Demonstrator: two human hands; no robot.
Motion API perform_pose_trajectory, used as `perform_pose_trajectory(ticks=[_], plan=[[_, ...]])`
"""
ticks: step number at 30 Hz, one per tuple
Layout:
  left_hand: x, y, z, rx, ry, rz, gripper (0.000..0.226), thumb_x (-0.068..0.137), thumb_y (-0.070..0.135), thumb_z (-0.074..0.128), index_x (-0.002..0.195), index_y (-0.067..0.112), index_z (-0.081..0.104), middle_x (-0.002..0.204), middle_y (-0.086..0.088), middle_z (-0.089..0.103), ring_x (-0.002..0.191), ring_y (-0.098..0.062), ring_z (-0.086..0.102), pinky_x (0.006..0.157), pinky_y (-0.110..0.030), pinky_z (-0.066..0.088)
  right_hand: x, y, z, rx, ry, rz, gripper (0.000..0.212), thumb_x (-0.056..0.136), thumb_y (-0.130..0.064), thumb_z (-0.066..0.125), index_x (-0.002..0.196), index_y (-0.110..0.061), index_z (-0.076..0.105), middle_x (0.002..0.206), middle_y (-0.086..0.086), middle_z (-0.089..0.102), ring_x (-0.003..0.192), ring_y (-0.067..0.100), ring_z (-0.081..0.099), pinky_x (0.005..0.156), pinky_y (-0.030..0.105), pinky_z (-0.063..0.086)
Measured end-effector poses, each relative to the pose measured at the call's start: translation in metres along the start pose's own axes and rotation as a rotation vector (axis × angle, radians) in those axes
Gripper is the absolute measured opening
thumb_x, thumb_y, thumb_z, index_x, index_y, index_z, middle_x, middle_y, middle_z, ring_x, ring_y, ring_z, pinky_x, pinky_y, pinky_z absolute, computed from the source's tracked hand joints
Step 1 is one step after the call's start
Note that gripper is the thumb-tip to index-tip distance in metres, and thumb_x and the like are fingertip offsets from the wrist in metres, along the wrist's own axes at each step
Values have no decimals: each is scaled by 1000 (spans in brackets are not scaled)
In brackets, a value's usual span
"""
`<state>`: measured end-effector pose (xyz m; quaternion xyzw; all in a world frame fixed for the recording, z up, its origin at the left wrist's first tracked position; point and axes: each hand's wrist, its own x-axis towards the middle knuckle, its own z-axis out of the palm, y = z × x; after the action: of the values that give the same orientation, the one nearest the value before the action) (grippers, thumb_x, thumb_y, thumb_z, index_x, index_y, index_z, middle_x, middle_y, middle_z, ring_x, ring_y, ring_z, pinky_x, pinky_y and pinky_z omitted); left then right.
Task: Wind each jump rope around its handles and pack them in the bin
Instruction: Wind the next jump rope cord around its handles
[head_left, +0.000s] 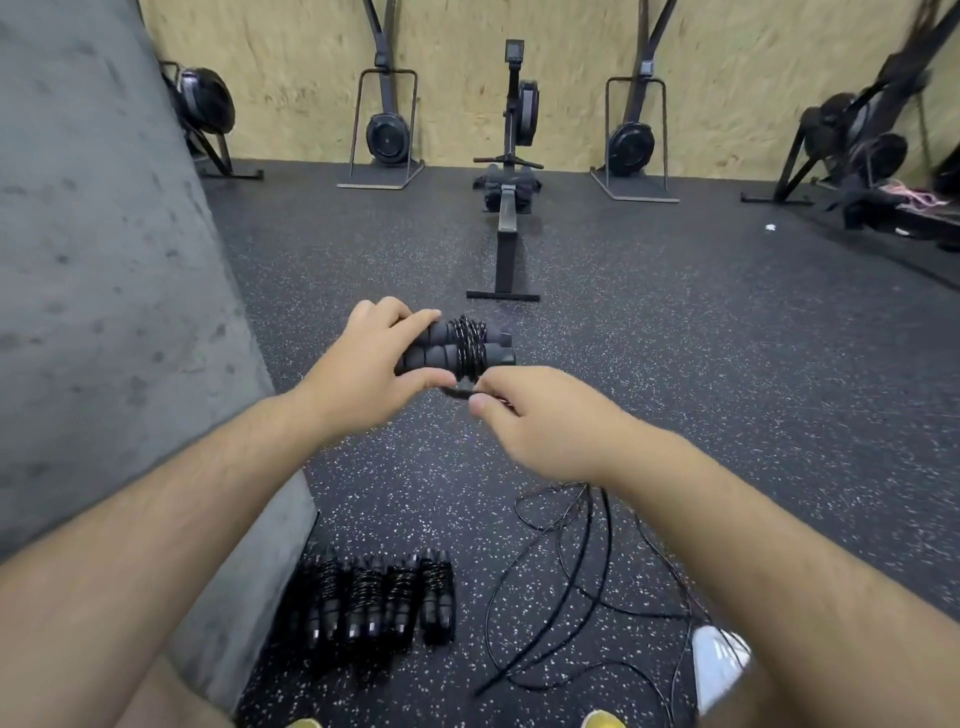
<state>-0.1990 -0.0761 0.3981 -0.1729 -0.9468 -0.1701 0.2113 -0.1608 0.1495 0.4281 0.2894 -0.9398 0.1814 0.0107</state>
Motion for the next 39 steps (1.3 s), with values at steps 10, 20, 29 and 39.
perform_pose_trajectory(ticks=[10,20,29,39], plan=[[-10,8,-3,-73,-248,129,70,87,42,75,148,24,45,115,8,43,109,-14,32,99,-32,32,14,12,-24,-278,197,-200,23,99,-47,49,100,-32,66,98,-10,66,94,17,60,78,36,49],[-15,42,-26,-543,-263,102,58,79,49,72,131,27,60,116,8,62,113,-6,59,97,-18,42,31,69,3,428,54,47,32,99,-13,57,76,-34,63,69,-16,58,66,-1,55,67,21,47],[-9,22,-11,-398,-90,-27,79,76,55,63,144,19,46,129,1,51,127,-20,48,112,-43,37,18,3,36,378,-217,193,38,108,-40,31,104,-14,58,78,-4,57,68,16,57,61,30,47],[-8,6,-2,-130,-177,4,70,86,20,77,147,14,42,124,0,42,114,-16,30,108,-38,31,-11,-21,-25,-317,64,16,24,104,-39,39,99,-25,57,97,-3,63,92,26,60,68,34,39]])
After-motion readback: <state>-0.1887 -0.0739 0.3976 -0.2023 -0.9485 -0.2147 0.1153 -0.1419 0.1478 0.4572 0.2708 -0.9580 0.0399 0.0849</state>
